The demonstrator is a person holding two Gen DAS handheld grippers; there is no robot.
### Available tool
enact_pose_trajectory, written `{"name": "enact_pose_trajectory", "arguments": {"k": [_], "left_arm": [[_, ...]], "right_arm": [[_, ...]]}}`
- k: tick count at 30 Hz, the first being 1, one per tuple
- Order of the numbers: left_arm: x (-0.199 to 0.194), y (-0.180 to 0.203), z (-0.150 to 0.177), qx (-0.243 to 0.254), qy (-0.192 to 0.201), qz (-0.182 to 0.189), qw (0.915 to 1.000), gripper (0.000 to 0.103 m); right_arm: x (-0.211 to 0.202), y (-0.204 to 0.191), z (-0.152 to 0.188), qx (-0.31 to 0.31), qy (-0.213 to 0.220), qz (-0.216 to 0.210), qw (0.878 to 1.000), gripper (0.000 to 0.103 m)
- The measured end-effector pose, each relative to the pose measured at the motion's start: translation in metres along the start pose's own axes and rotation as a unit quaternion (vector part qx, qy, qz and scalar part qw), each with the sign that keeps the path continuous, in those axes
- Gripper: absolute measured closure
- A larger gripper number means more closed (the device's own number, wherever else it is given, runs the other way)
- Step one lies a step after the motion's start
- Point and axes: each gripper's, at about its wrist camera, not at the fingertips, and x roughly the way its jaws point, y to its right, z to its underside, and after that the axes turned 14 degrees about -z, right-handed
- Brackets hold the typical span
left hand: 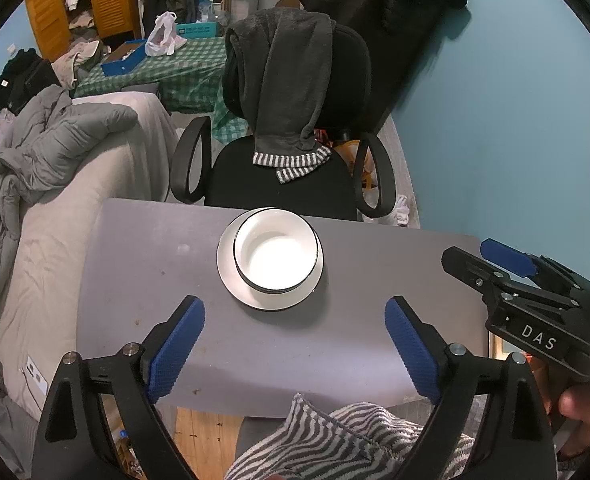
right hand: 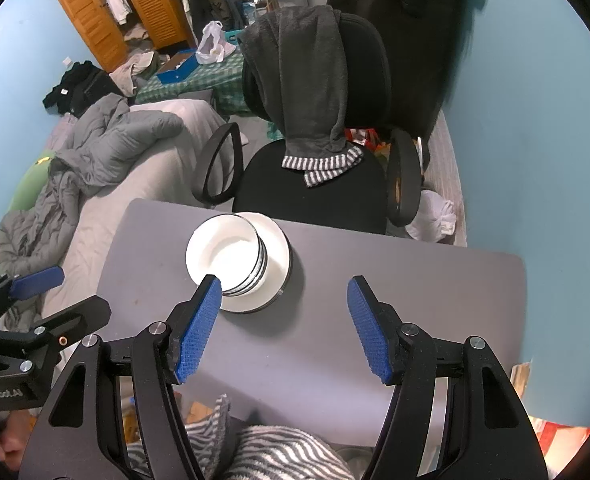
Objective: Organize plates and bowls
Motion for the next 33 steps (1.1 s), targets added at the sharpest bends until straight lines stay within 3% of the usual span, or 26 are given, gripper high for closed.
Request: {"name": "enact_pose_trajectory", "arguments": {"k": [33], "left_arm": [[0.003, 0.001, -0.001, -0.015, -0.006, -0.009, 0.9998, 0.01]], "right_arm": [[0.01, -0.003, 0.017, -0.008, -0.017, -0.004, 1.0, 0.038]]}}
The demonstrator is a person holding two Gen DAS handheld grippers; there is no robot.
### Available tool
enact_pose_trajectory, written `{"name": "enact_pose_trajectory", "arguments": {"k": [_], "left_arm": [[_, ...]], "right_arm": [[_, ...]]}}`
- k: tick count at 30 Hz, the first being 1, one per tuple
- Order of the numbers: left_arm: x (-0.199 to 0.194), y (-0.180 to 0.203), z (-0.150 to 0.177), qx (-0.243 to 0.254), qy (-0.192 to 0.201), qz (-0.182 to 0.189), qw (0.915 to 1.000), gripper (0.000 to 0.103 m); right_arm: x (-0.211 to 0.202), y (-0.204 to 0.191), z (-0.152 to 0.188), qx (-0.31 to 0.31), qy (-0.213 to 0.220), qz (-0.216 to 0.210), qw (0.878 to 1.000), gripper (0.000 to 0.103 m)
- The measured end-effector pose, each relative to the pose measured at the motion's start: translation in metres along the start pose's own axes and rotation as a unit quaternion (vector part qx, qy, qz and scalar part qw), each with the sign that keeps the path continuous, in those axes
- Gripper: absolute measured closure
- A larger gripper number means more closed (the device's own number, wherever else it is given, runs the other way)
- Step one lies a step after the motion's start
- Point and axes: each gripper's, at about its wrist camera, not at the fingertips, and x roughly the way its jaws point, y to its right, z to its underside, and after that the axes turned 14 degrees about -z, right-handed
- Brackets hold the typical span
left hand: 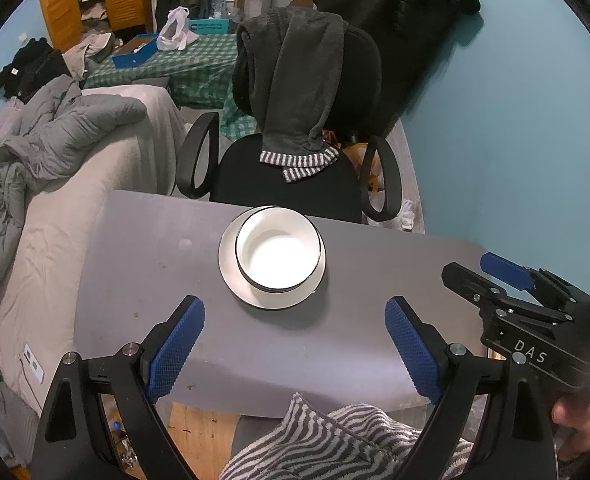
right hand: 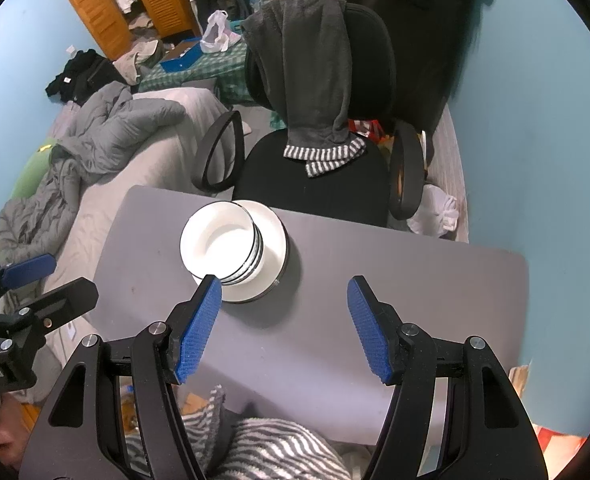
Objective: Organize plates and bowls
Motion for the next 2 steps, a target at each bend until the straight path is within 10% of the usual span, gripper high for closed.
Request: {"name": "enact_pose_trajectory", "arguments": {"k": [2], "left_arm": [[-0.0009, -0.0004, 0.0003, 0.002, 0.001, 0.003, 1.0, 0.01]], "right_arm": [[0.0001, 0.0011, -0.0014, 0.0, 0.0, 0.0, 1.0, 0.038]]}}
